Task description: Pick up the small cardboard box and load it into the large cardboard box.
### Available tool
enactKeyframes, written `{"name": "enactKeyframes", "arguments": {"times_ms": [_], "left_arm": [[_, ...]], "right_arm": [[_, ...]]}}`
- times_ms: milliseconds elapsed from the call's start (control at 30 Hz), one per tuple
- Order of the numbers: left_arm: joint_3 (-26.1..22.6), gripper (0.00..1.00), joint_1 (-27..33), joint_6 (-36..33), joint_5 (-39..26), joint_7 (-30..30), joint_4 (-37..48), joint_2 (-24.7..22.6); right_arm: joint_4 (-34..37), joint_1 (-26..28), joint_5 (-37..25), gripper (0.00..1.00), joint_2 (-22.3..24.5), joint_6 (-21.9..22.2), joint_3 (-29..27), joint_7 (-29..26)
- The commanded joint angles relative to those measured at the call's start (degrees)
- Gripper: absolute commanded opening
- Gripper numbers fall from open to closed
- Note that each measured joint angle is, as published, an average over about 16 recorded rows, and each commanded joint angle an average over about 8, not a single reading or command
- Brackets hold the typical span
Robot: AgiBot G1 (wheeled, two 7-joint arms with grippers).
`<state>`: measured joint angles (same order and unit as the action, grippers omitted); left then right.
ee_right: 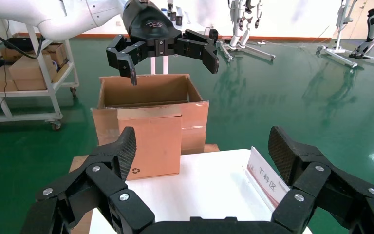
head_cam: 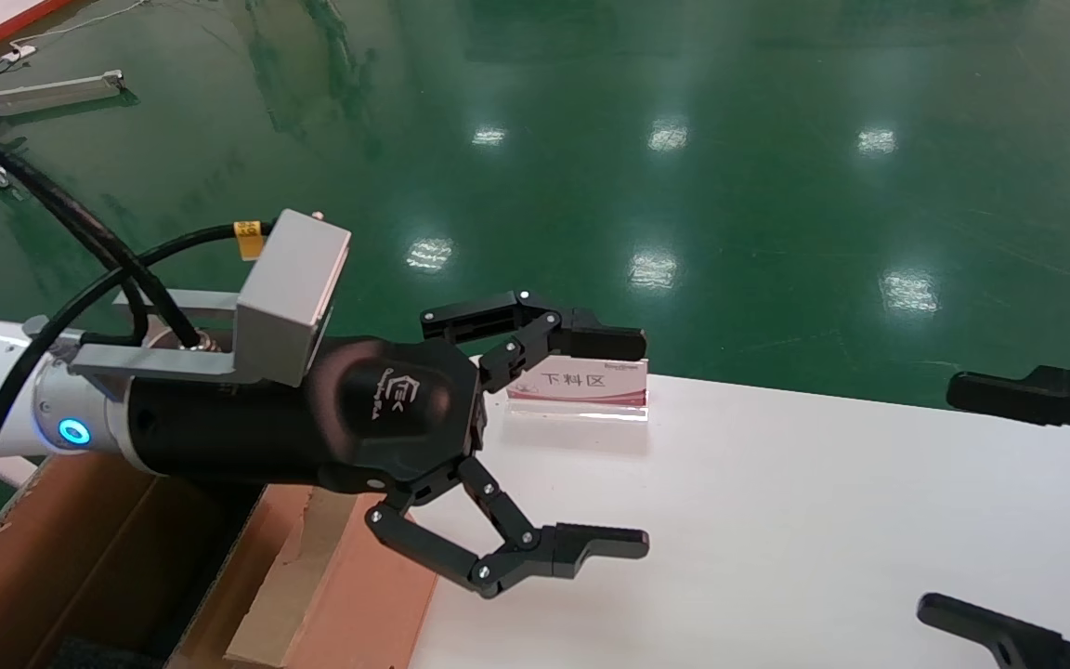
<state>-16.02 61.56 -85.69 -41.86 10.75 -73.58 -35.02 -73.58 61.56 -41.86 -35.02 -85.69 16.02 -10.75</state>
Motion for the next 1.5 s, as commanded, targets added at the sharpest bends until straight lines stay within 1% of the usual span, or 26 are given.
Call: {"name": "enactKeyframes", "arguments": {"times_ms": [33,700,1033,1167,1300,1500], "left_arm": [[0.0,1.0,0.0,0.0,0.0,0.0,0.0,0.0],[-0.06,1.0,-0.03,0.08,-0.15,0.06,0.07,0.1],[-1.12,1.0,0.71,0.45,-1.72,1.68,0.14,1.56],[-2.58,1.0,1.58,0.86,-3.34,3.61,0.05,2.78],[-4.79,1.0,3.54,1.26,-6.08,6.78,-0.18,4.04],[-9.58,1.0,9.67,0.78,-13.28,14.14,-1.46,4.97]], "right_arm": [[0.0,0.0,0.0,1.0,0.0,0.0,0.0,0.0],[0.0,0.0,0.0,1.0,0.0,0.0,0.0,0.0],[0.0,0.0,0.0,1.0,0.0,0.0,0.0,0.0],[0.0,0.0,0.0,1.0,0.0,0.0,0.0,0.0],[0.0,0.0,0.0,1.0,0.0,0.0,0.0,0.0],[0.0,0.0,0.0,1.0,0.0,0.0,0.0,0.0]]}}
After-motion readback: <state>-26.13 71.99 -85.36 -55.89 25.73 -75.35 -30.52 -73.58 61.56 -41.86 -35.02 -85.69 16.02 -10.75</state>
